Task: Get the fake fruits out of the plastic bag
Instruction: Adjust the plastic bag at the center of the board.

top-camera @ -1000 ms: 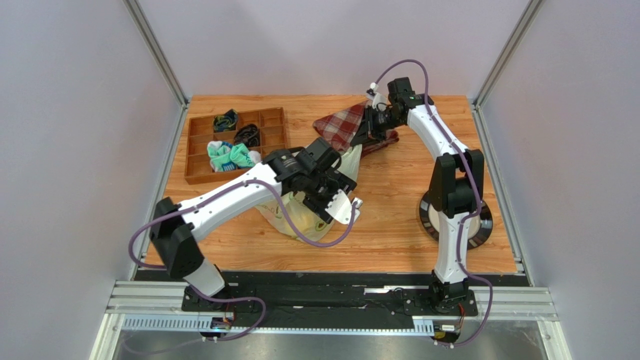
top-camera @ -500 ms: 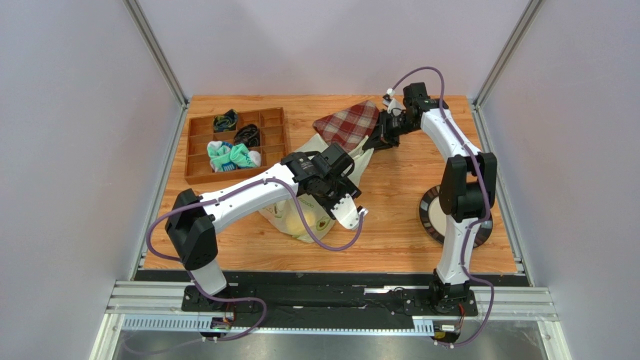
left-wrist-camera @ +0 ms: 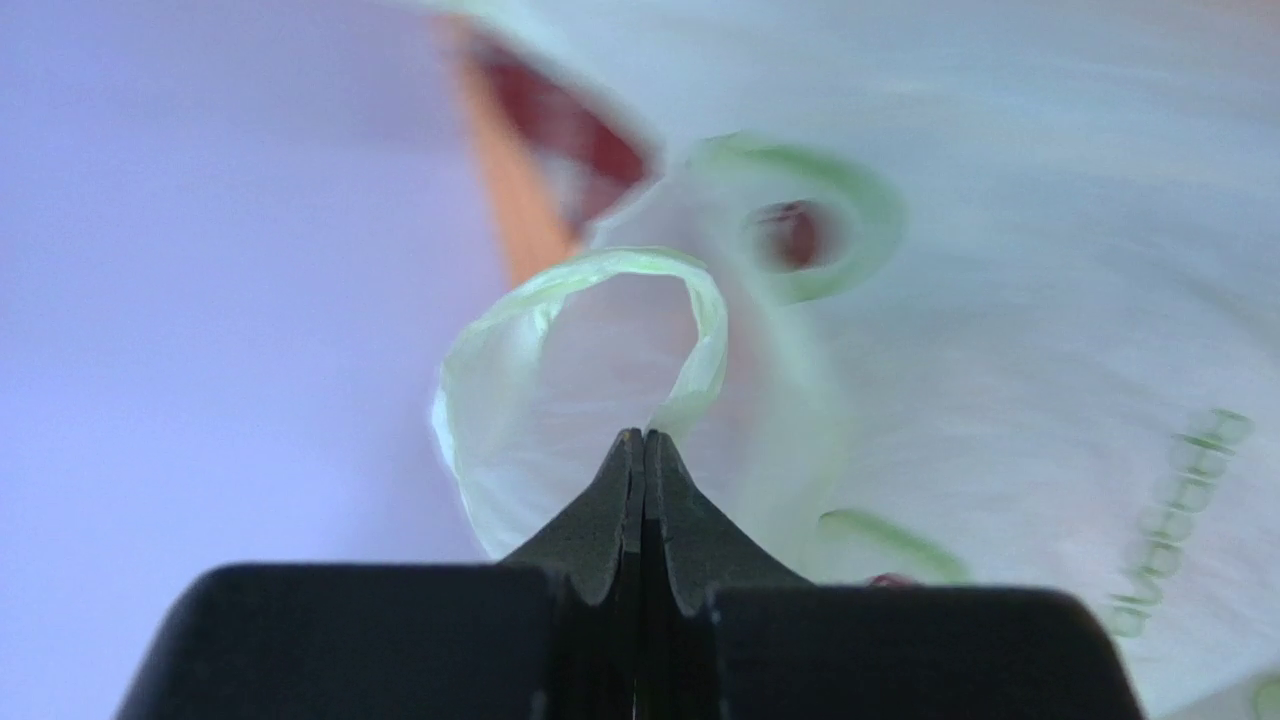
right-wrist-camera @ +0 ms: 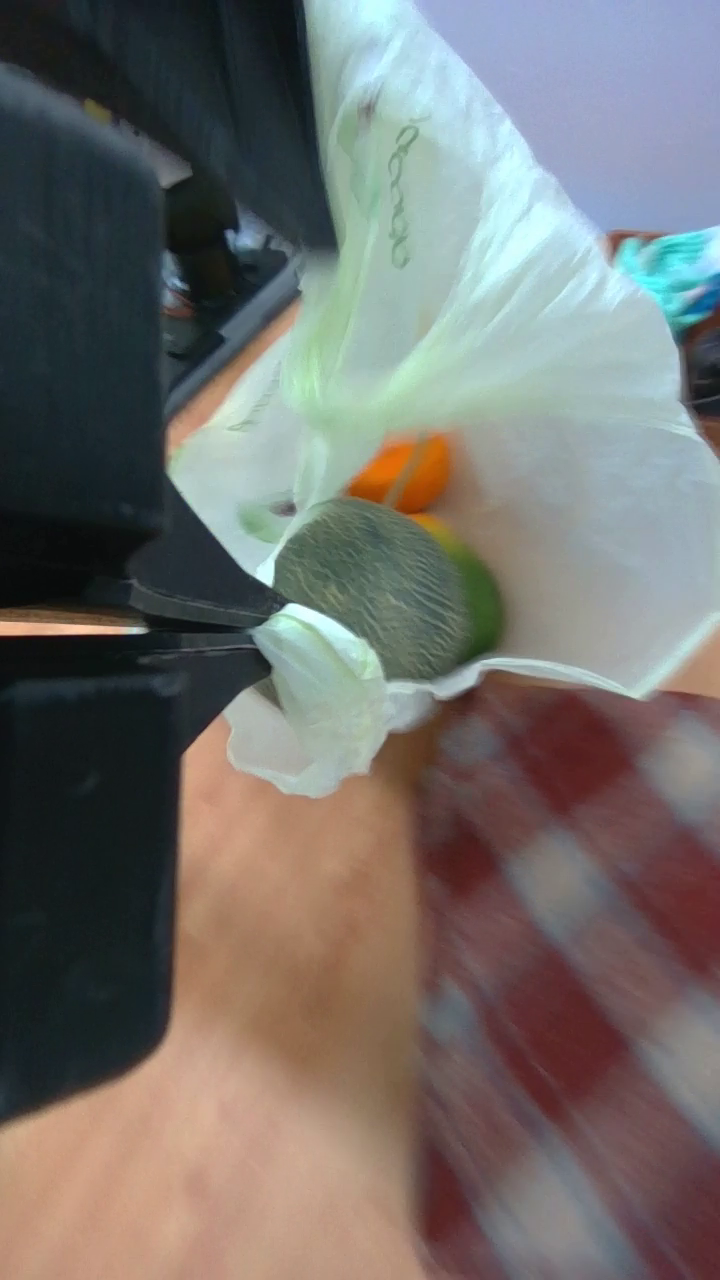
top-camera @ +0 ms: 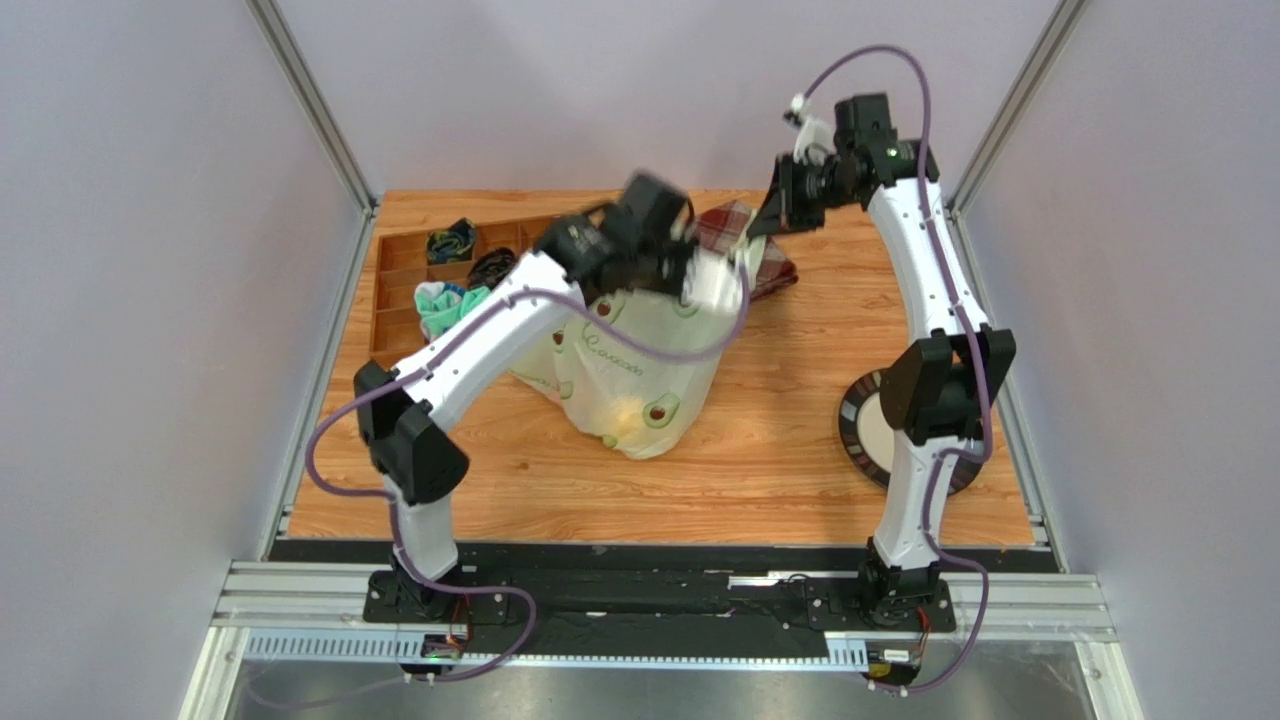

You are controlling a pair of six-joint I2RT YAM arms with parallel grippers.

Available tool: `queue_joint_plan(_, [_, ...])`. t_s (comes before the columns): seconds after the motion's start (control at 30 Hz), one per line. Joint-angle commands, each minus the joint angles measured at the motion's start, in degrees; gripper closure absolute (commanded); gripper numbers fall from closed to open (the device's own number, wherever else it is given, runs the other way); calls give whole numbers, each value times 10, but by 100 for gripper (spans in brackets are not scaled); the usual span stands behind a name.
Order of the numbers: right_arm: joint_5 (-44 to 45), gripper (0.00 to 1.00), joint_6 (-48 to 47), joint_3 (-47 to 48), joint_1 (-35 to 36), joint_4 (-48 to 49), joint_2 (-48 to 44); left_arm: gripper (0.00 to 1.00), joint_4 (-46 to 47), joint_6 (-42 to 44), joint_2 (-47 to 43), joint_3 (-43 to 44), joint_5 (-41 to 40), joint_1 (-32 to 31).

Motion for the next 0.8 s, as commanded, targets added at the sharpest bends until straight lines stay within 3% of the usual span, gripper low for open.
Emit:
queue_joint_plan(0.0, [22, 100, 18, 244, -21, 32, 73, 100, -21, -266, 66, 288, 37, 108])
queue_joint_plan(0.03, [22, 100, 36, 288, -21, 49, 76, 100, -27, -290, 95, 384, 33, 121])
queue_joint_plan(0.1, [32, 100, 54, 268, -20, 135, 61, 100, 6, -342, 102, 440, 31, 154])
queue_joint_plan(0.2, [51, 100, 85, 174, -20, 244, -4, 100, 103, -387, 46, 396, 20, 181])
queue_joint_plan(0.33, [49, 100, 65, 112, -21, 261, -77, 100, 171, -417, -91, 208, 55, 188])
queue_joint_plan(0.4, [44, 100, 30, 49, -20, 241, -110, 100, 174, -475, -142, 134, 63, 187])
queue_joint_plan(0.43, [43, 100, 14, 20, -20, 238, -129, 100, 174, -496, -194, 48, 73, 187])
queue_joint_plan(0.5, [50, 100, -48, -91, -19, 232, -198, 100, 170, -556, -248, -48, 88, 187])
queue_joint_plan(0.6, [101, 100, -133, -251, -11, 231, -292, 100, 157, -604, -344, -279, 182, 187])
queue_joint_plan(0.7, [137, 98, -165, -392, -11, 208, -365, 100, 157, -642, -405, -389, 224, 187])
queue_joint_plan(0.77, [142, 72, -177, -436, -10, 168, -387, 100, 164, -666, -420, -411, 236, 186])
